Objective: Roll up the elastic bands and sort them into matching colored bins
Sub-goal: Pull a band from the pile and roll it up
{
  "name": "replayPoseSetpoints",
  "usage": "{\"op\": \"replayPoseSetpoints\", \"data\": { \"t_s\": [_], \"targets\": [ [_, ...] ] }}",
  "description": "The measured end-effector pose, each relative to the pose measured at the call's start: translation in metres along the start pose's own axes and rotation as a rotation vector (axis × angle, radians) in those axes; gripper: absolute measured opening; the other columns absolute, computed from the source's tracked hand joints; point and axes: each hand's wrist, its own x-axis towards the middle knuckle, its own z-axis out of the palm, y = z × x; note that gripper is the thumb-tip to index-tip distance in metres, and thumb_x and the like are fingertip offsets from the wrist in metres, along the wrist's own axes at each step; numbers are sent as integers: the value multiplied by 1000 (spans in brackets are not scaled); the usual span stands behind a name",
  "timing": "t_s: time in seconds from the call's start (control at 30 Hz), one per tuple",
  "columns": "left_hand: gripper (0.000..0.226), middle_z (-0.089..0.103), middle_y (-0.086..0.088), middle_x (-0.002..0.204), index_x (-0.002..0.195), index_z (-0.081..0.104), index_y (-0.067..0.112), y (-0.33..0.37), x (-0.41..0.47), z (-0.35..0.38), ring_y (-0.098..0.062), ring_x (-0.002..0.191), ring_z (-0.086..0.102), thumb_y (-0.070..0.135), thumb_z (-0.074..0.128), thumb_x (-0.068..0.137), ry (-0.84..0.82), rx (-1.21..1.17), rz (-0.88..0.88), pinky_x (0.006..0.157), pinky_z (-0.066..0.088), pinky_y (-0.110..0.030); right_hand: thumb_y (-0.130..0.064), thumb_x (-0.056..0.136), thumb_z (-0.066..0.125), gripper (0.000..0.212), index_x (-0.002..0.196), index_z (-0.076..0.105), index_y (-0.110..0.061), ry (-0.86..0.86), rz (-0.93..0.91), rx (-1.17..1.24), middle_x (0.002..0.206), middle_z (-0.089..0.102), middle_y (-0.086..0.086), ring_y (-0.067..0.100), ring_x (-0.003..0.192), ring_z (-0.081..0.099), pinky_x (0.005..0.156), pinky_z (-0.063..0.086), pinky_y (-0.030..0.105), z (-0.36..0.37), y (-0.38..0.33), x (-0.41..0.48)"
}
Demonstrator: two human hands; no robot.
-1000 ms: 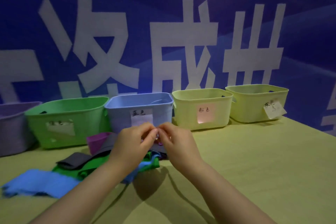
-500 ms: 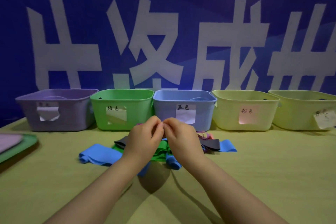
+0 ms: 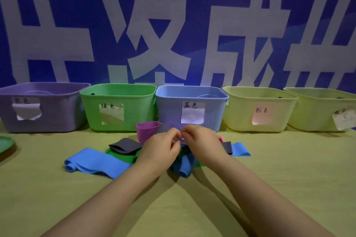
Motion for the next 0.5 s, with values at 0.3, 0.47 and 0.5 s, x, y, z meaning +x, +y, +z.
{"op": "replayPoseSetpoints", "data": {
  "t_s": [0.3,0.47,0.5],
  "targets": [
    [13,56,7,83,101,57,19,-13,-4,7,-18,79,55,19,52,89,31,11,6,68,45,-36,-14,90,37,43,125,49,-35,-293,91,-255,130,48,-1,24,118,41,91,29,38,-10,48,3],
    [15,55,8,85,103,57,19,-9,-7,8,-16,79,55,19,52,89,40,17,37,66,45,-34,-6,83,42,53,128,47,-34,-371,93,-185,133,47,-5,21,121,42,93,36,38,-18,55,0],
    [15,55,8,85,104,57,20,-8,-8,8,-16,79,54,19,52,89,44,15,40,66,44,-33,-6,82,44,55,129,46,-34,-369,73,-196,133,47,-5,21,120,42,93,37,38,-18,56,-2]
  ]
}}
